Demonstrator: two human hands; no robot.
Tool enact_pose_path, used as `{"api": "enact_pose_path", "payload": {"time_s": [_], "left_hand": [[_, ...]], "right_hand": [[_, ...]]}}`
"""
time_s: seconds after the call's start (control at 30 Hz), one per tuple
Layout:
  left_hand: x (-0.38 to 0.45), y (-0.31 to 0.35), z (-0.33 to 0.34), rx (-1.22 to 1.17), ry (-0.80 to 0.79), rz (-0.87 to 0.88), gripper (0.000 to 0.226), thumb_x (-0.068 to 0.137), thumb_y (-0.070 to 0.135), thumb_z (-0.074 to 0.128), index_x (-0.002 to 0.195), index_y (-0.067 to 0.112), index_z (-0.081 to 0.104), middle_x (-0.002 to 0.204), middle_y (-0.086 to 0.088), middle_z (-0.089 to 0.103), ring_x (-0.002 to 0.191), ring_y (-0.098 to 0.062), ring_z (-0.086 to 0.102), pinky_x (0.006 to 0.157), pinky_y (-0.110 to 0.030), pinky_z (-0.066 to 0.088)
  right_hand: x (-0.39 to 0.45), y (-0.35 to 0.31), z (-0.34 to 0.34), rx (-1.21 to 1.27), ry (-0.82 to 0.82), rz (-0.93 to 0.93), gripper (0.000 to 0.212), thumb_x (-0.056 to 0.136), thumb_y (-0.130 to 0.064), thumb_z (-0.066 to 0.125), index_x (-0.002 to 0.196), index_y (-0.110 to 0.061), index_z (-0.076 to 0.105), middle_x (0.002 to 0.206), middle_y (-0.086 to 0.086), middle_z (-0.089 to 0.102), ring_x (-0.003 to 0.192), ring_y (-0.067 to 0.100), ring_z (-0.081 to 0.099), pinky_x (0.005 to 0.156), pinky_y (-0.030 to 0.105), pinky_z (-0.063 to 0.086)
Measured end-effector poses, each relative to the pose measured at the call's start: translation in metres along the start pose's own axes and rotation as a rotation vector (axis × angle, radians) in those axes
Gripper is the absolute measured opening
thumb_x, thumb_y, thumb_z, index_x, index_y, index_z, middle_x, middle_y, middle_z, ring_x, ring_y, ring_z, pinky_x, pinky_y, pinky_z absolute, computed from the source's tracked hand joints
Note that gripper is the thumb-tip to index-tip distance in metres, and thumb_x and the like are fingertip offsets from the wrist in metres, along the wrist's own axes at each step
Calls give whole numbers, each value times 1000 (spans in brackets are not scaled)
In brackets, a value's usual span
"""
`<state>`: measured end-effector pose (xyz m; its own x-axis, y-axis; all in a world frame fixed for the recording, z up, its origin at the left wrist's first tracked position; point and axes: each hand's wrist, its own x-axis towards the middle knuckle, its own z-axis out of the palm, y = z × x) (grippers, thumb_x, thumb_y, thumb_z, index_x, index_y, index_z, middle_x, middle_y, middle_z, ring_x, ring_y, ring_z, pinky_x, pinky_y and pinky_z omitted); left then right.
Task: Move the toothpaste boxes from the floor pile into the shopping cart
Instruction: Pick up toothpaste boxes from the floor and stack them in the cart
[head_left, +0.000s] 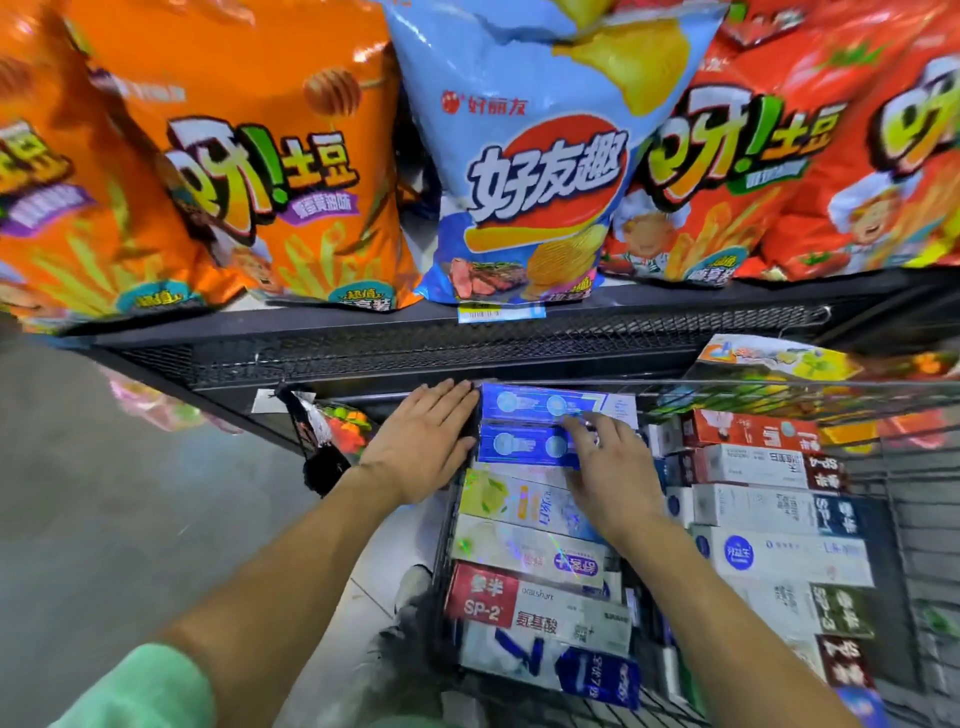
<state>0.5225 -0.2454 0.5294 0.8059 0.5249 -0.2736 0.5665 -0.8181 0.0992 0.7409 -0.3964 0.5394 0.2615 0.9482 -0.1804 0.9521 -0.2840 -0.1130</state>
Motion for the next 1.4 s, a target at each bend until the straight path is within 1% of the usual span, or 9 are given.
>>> {"api": "enact_pose_path", "payload": {"time_s": [0.13,0.23,0.37,0.53,0.73,0.83,1.13,1.3,1.4], "left_hand": [[-33,1,-36,-5,57,-38,84,91,58,1,159,12,22,165,-5,21,153,-24,18,125,-41,11],[-73,-5,-63,-17,112,-136,83,92,58,9,155,10,34,161,-10,34,149,-27,31,122,-45,20],[-153,-14,-92,28,180,-359,80,94,60,13,155,13,33,160,-8,35,148,-27,32,120,-46,26],[-288,-16,-98,25,306,-666,76,93,60,24,144,12,52,144,-8,56,132,-30,52,106,-46,41],[-465,-27,-67,14,311,-1067,79,93,64,16,149,17,44,149,-5,50,136,-27,45,111,-44,35],[-550,-31,-41,13,311,-1235,77,94,64,16,150,19,41,149,-2,49,136,-24,44,110,-42,34],[-818,-63,54,-89,331,-1628,78,91,63,23,137,12,59,134,-10,62,124,-30,56,101,-45,43],[-942,-93,87,-141,310,-1776,73,91,61,31,131,9,63,129,-14,65,117,-33,61,97,-47,47],[-993,-119,105,-173,317,-1820,72,90,59,34,129,7,64,128,-16,66,115,-34,63,96,-48,50]], "right_hand": [[-21,-22,-35,-20,23,-10,61,77,-38,77,130,-10,62,126,18,62,113,39,60,92,47,53],[-33,-49,-67,-11,21,-54,66,88,-53,52,139,-11,55,139,19,56,125,39,52,105,48,45],[-44,-98,-112,-32,-4,-188,89,83,-70,15,149,-18,42,153,12,42,140,34,37,116,45,30],[-57,-181,-139,-119,40,-437,96,78,-73,5,151,-22,41,154,9,42,140,32,38,114,44,32],[-92,-323,-140,-110,78,-768,81,83,-68,28,138,-16,56,137,14,57,126,36,52,103,47,42],[-119,-405,-128,-149,59,-920,81,81,-69,27,131,-14,60,128,15,59,117,38,56,97,46,45],[-214,-688,-76,-327,8,-1237,95,75,-76,7,147,-24,42,147,7,45,134,30,42,108,40,33],[-270,-836,-49,-288,-40,-1346,74,92,-70,32,150,-23,37,154,6,40,139,28,37,113,39,30],[-294,-907,-32,-273,-66,-1402,79,88,-71,27,150,-23,36,156,6,37,142,28,35,115,39,28]]}}
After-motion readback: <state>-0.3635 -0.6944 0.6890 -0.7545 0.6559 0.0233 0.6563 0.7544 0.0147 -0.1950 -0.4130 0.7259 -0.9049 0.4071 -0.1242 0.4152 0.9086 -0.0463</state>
